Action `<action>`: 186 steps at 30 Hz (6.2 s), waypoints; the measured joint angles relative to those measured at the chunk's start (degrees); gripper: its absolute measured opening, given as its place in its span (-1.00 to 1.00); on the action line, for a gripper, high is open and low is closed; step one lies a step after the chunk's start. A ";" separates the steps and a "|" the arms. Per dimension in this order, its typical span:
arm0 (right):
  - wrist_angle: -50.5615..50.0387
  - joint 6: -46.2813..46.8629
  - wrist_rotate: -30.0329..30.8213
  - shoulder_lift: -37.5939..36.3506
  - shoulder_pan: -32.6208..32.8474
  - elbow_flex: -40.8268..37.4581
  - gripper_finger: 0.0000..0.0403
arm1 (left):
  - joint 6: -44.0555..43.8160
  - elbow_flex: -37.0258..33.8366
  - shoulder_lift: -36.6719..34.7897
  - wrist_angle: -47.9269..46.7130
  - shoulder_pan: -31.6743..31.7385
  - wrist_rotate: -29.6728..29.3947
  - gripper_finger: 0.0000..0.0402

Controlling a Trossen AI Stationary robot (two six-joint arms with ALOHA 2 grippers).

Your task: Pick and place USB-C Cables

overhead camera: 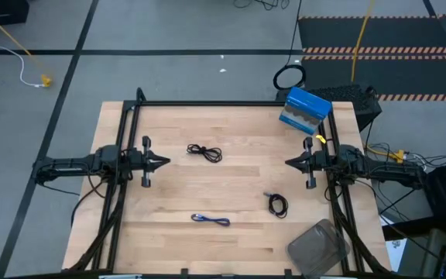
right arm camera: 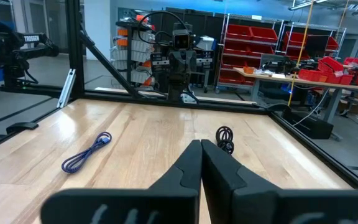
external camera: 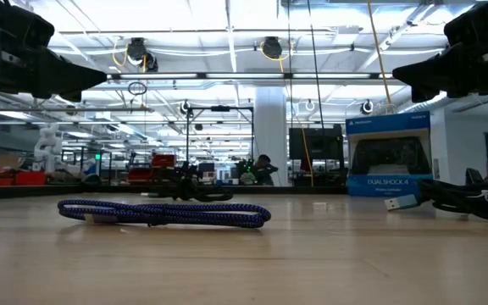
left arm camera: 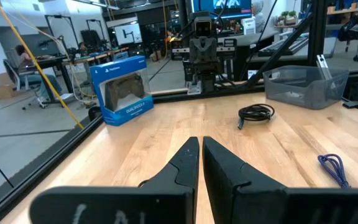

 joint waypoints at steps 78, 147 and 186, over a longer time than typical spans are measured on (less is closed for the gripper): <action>-35.69 6.30 0.03 44.57 0.00 71.08 -1.00 | -1.80 0.00 0.01 0.60 0.00 -0.39 -0.87; -33.41 6.10 -0.20 44.96 0.00 71.00 -1.00 | 1.64 87.34 49.09 -41.48 -5.42 2.36 -0.87; -92.18 9.01 -2.49 83.55 11.60 120.20 -1.00 | 1.99 87.23 57.67 -40.92 -5.42 0.85 -0.87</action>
